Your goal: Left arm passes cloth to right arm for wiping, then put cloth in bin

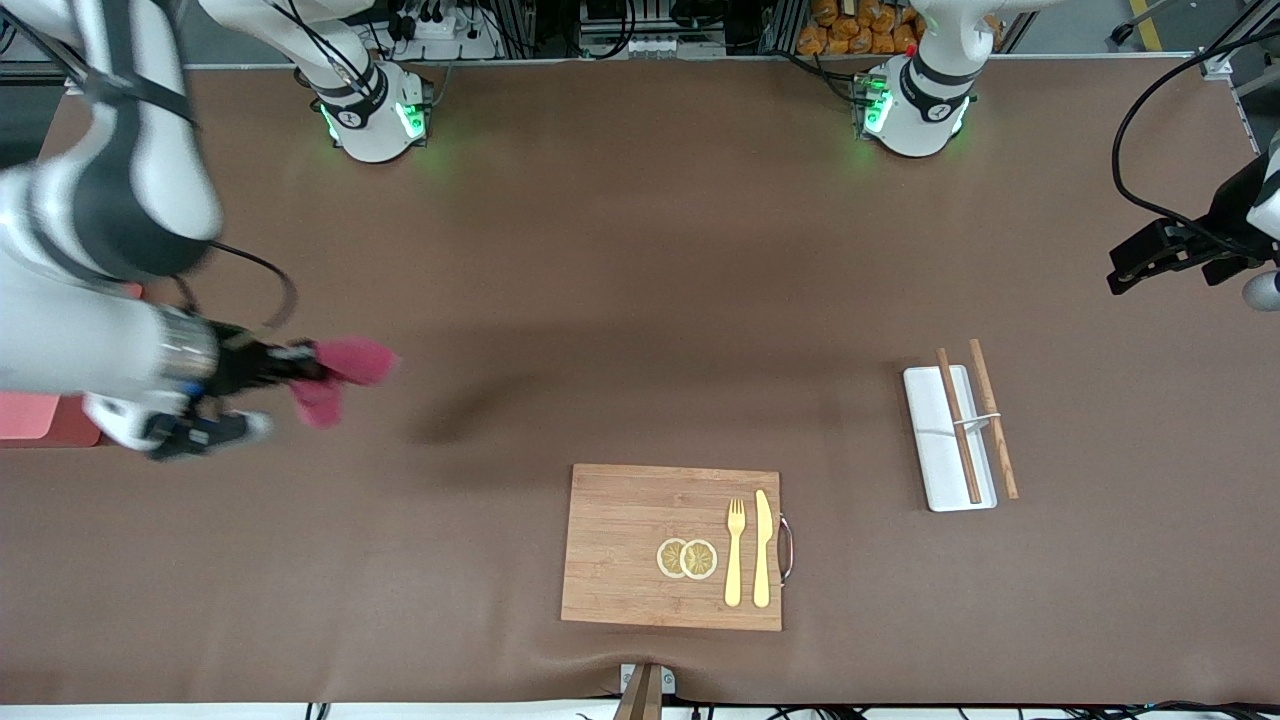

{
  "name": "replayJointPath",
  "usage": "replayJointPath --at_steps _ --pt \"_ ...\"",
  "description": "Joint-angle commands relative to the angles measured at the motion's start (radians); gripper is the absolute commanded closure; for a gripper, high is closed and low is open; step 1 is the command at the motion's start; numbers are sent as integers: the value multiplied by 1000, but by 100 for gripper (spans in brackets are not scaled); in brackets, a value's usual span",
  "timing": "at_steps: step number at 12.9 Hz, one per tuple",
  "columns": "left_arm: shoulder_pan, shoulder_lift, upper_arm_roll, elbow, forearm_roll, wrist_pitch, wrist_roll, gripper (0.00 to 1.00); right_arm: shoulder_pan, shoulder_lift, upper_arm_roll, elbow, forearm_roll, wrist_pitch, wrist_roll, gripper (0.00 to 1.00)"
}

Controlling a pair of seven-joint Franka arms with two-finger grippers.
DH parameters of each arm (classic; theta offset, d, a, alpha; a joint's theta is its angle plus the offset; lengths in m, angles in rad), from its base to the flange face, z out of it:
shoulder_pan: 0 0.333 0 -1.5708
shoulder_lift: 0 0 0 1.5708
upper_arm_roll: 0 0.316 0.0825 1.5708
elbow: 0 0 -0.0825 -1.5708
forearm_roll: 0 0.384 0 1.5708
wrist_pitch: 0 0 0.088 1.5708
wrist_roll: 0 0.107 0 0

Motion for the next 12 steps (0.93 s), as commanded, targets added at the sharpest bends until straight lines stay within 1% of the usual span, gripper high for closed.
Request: replayJointPath --at_steps 1,3,5,6,7,8,9,12 --pt "2 -24 -1 -14 5 -2 12 0 -162 -21 7 -26 -26 -67 -147 100" --pt "2 -24 -1 -15 5 -2 14 0 -299 -18 10 -20 -41 -90 -313 100" --pt "2 -24 -1 -14 5 -2 12 0 -417 -1 10 -10 -113 -89 -474 100" --pt "2 -24 -1 -15 -4 -2 9 0 -463 12 8 -7 -124 -83 -551 100" --pt "2 -24 1 -15 -19 -2 -1 0 -503 26 8 7 -165 -39 -599 100" --pt "4 -25 2 -15 -24 -3 -3 0 -514 28 10 10 -234 9 -645 100" --pt "5 -24 1 -15 -24 -8 -1 0 -525 34 10 10 -280 52 -682 100" --pt "7 -27 1 -15 -47 -63 12 0 -591 67 10 10 -385 181 -774 100"
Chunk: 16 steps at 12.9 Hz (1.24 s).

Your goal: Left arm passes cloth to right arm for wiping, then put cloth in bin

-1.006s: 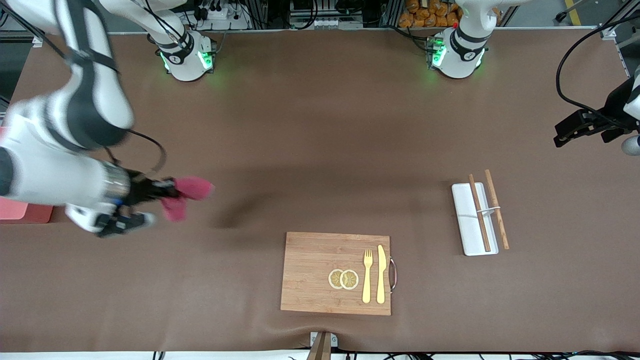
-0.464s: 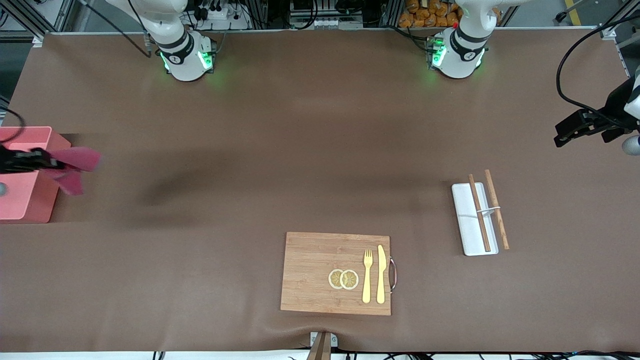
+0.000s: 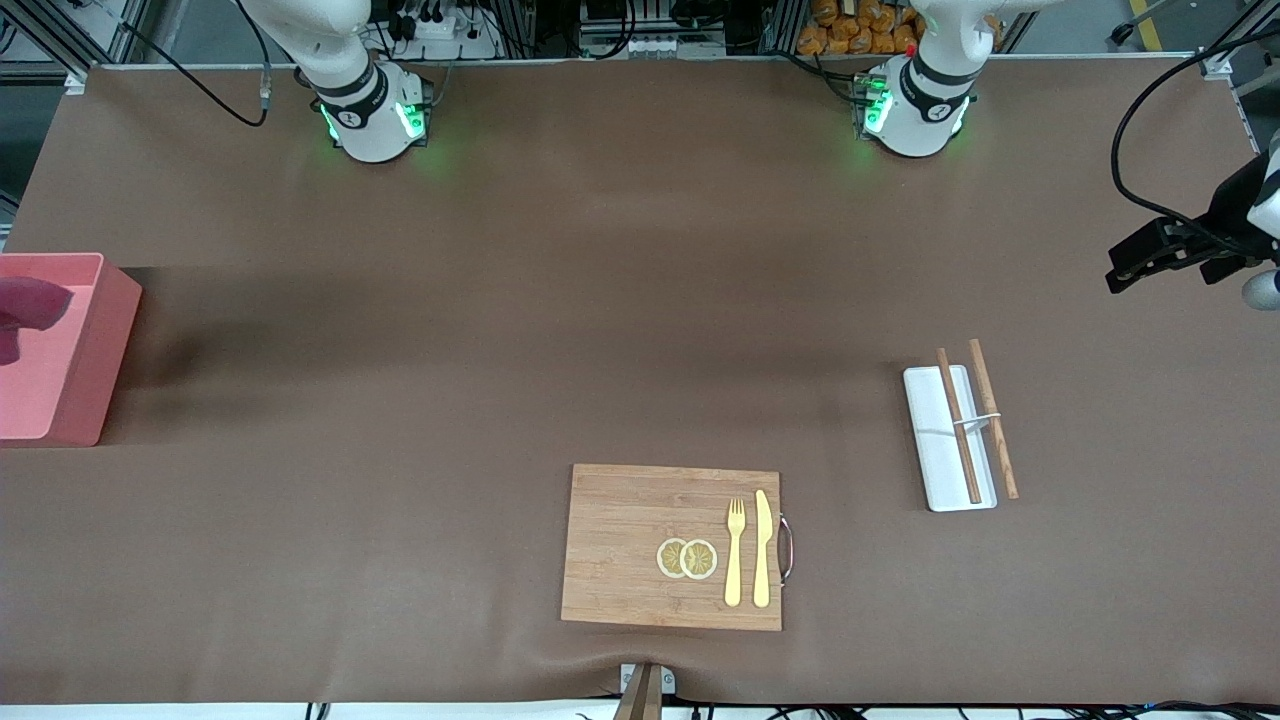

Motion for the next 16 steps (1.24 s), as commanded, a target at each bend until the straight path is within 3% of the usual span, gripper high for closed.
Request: replayJointPath --at_steps 1,2,3,4,5,9,12,16 --pt "4 -33 -3 -18 -29 -45 13 0 -70 52 22 24 -82 93 -99 100" --pt "4 -40 -3 -23 -29 -58 16 0 -102 73 22 24 -80 126 -134 100" --pt "6 -40 -2 -24 -28 -68 36 0 -130 89 23 24 -74 140 -157 84" --pt "7 -43 0 -24 -28 -70 62 0 -141 98 25 23 -63 143 -170 5" --pt "10 -54 0 -26 -28 -70 65 0 -141 97 26 18 -35 135 -171 0" --pt "12 -65 0 -46 -28 -64 59 0 -31 60 31 18 31 33 -145 0" --pt "12 -65 0 -41 -26 -62 59 0 101 6 31 3 61 -64 61 0" --pt "10 -65 1 -40 -26 -61 57 0 311 -231 29 -194 60 -80 461 0"
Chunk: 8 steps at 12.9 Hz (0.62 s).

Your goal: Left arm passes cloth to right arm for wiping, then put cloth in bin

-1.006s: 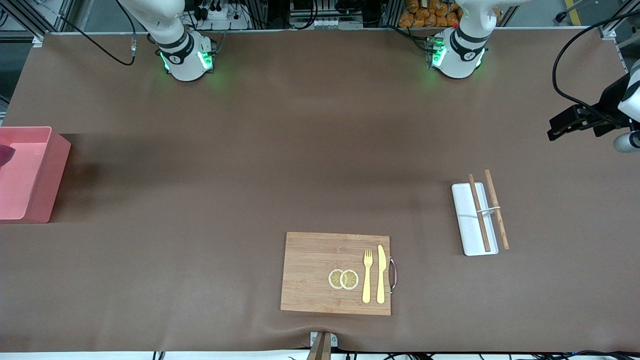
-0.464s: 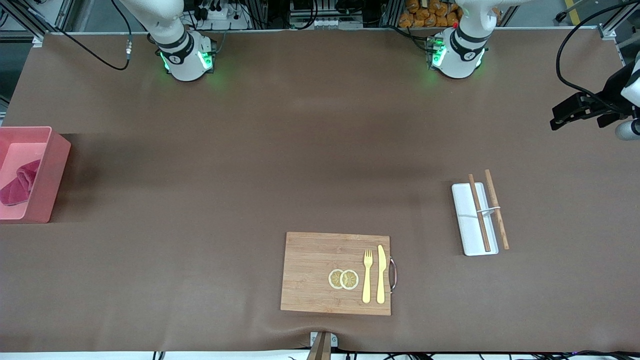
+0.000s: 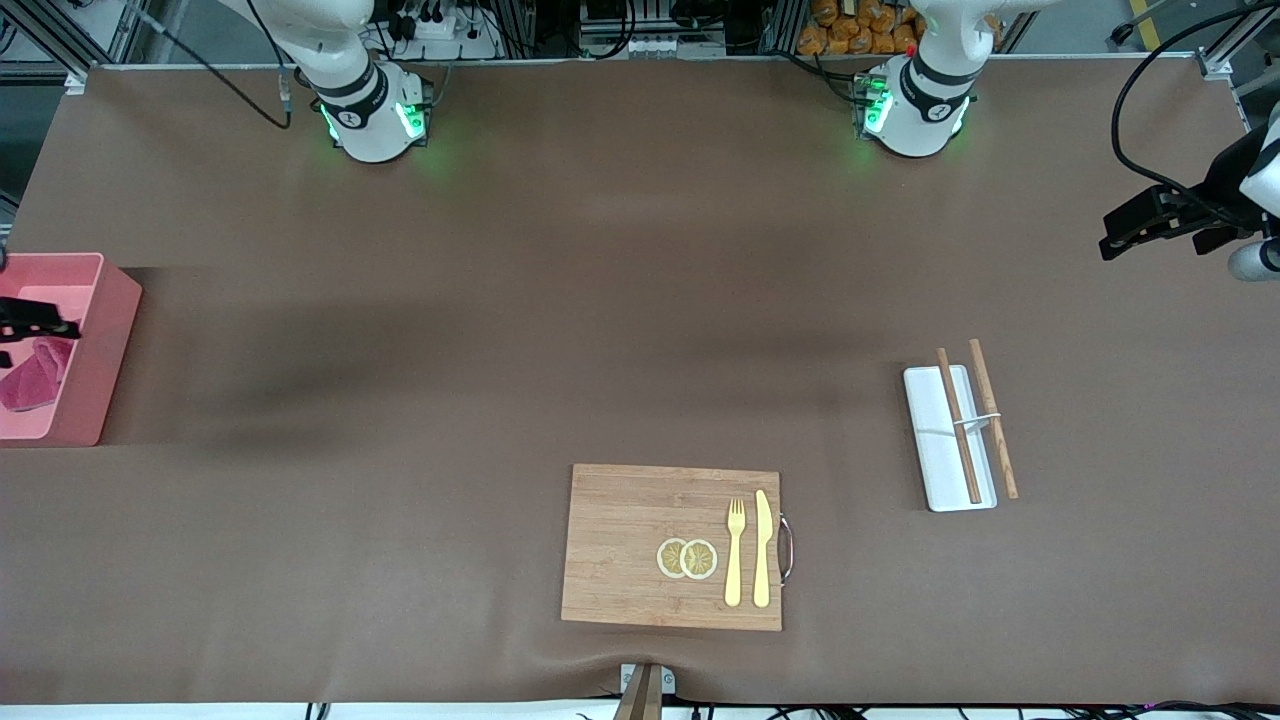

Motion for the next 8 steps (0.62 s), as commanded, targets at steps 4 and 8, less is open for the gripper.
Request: replayJointPath --at_steps 4,8 --pt "8 -31 0 -25 -11 4 19 0 149 -277 -9 -223 1 -13 378 0" --pt "8 -32 0 -21 -12 5 19 0 99 -338 120 -218 -2 -47 588 0"
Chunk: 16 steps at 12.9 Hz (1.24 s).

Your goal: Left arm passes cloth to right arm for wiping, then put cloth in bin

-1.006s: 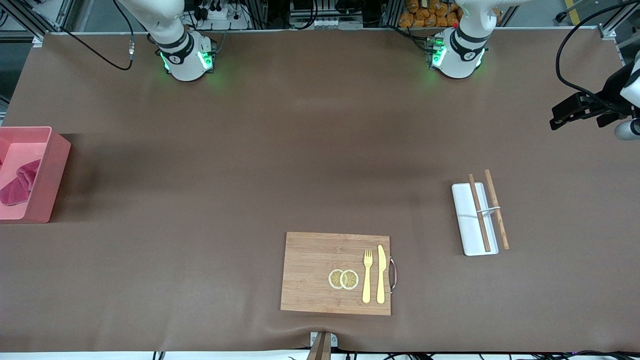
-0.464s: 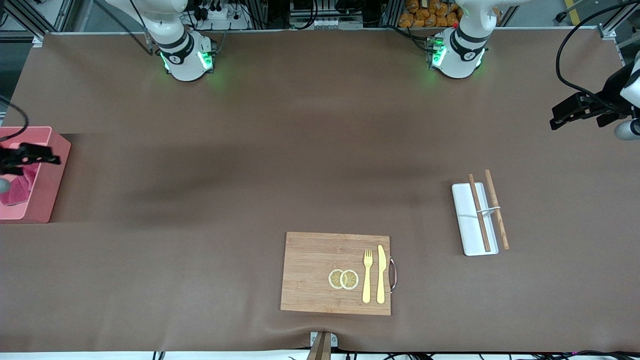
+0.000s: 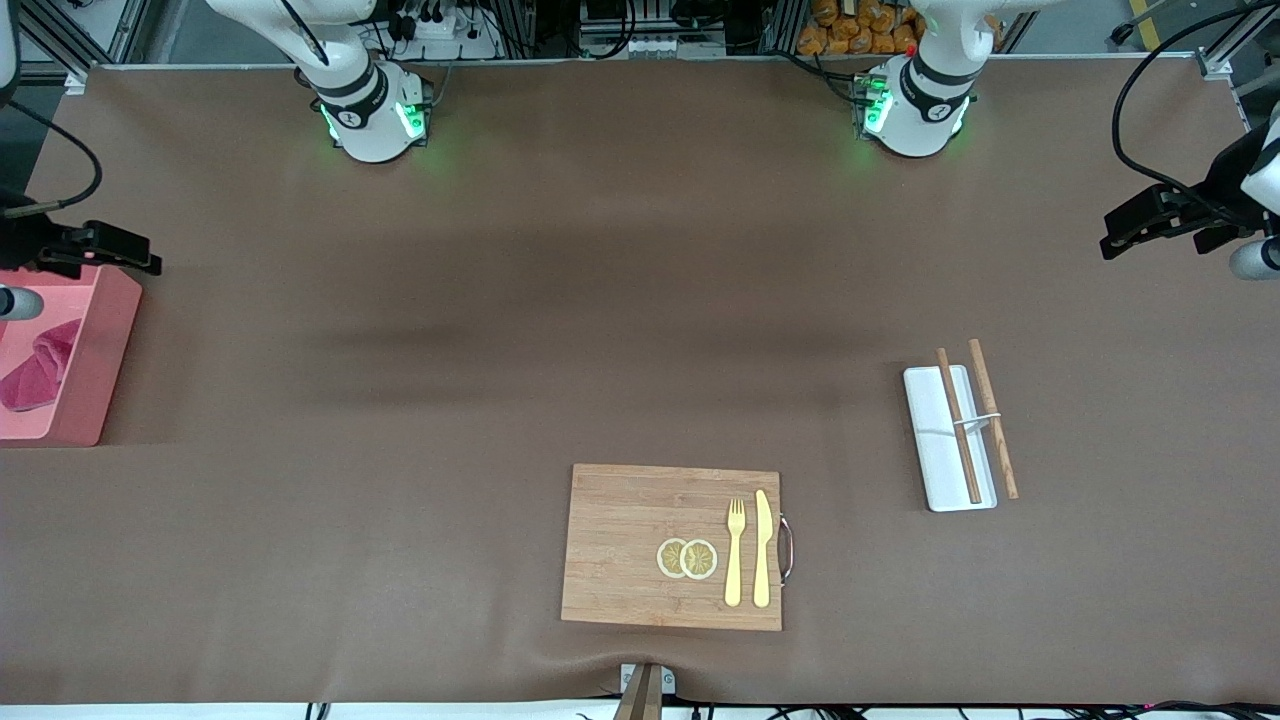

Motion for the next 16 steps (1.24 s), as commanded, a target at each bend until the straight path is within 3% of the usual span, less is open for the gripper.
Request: replayJointPath --at_steps 1,6,16 --pt "8 -30 -1 -19 -12 5 19 0 -42 -70 65 -33 0 -1 79 0" --pt "11 -44 4 -20 -12 4 30 0 -58 -121 65 0 0 -41 76 0" --pt "11 -30 6 27 0 -2 25 0 -54 -109 59 46 4 3 71 0"
